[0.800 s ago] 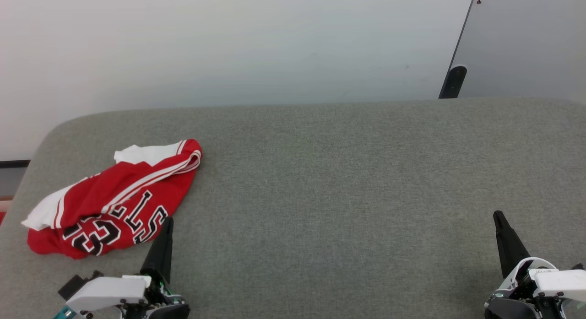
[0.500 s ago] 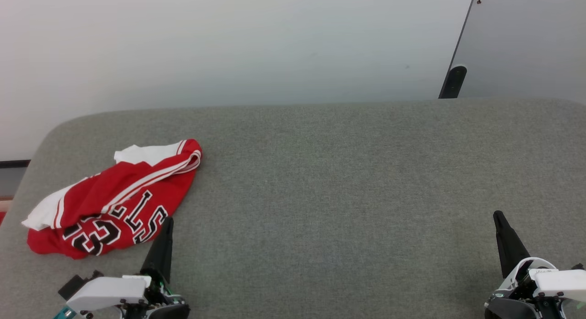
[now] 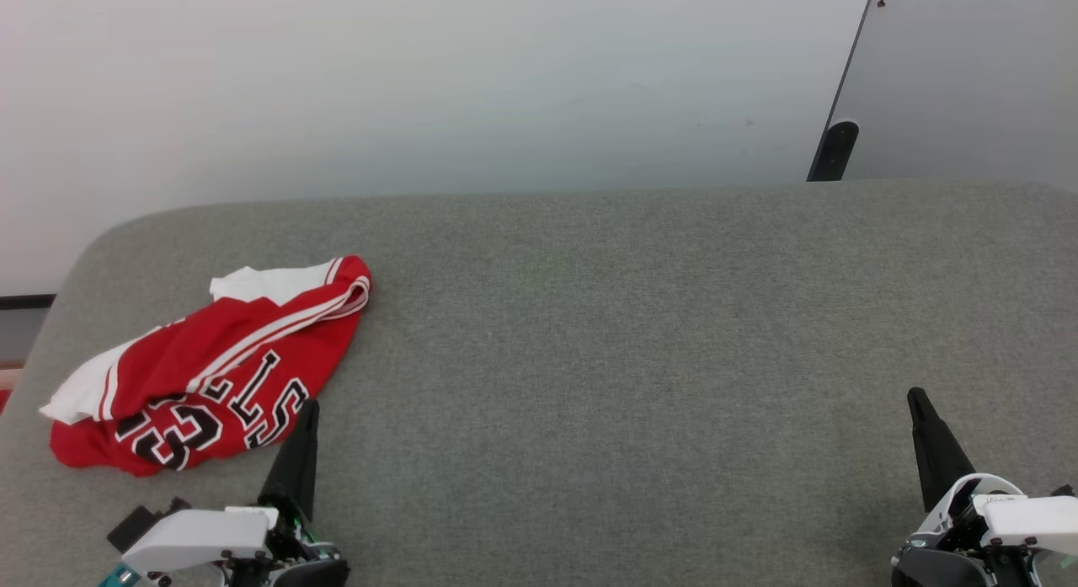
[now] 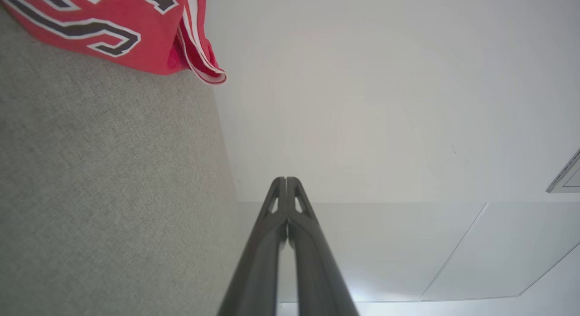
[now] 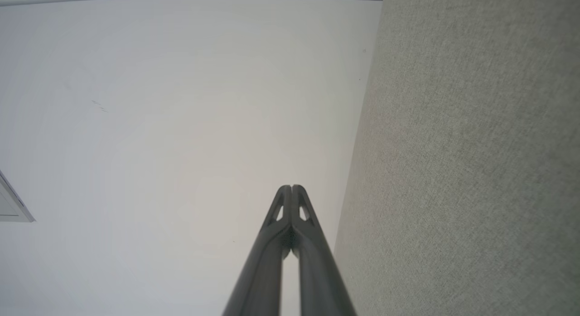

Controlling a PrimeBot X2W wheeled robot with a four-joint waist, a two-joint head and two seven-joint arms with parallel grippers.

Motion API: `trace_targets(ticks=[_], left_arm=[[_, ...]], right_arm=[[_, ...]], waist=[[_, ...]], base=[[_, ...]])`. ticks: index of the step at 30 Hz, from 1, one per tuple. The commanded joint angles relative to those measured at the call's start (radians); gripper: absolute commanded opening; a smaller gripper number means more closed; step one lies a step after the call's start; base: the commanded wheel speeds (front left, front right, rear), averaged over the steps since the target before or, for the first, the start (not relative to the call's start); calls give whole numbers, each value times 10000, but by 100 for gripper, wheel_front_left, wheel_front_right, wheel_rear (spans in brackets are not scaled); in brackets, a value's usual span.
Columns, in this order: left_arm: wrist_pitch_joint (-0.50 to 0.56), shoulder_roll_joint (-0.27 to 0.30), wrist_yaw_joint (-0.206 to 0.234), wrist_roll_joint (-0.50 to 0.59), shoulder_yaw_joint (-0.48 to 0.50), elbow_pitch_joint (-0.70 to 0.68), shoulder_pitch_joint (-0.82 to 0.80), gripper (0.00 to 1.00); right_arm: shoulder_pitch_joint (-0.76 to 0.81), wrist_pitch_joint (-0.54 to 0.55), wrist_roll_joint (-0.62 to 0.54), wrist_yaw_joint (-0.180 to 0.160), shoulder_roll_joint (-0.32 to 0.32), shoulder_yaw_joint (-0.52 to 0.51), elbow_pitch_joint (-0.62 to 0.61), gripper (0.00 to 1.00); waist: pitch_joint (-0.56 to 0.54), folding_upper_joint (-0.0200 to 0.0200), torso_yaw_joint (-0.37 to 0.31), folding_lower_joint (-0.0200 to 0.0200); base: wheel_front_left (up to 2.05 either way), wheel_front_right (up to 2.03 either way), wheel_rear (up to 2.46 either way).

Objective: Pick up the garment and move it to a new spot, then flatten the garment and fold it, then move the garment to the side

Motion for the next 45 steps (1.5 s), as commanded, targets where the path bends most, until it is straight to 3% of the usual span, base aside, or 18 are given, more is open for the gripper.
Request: trace_targets(ticks=[1,3,4,21,31,45], left_arm=[[14,18,-55,-11,9,-1,-91,0],[14,18,-55,-11,11,-1,-91,0],[-1,1,0,1,-2,0,-1,100],[-529,304,10,769,-184,445,-137,100],[-1089,708,27,2415,-588,624,-411,100],[-1634,894,246,5649,-577,280,-425,100]], right_arm=[[-37,-6,21,-15,26,33,-5,0],[-37,-6,21,-15,26,33,-5,0],[-1,-1,0,-2,0,-1,0,100],[-492,-428,-539,-1,-102,338,799,100],[-1027,-956,-1543,-2,-463,1077,1146,100],[-1769,-1622,-3830,-4,-1071,2296,1607,100]], waist=[[0,0,0,0],[0,0,0,0],[0,0,0,0],[3,0,15,0],[-1,0,45,0],[-40,0,59,0]], base=[[0,0,0],[0,0,0],[0,0,0],[0,0,0],[0,0,0],[0,0,0]])
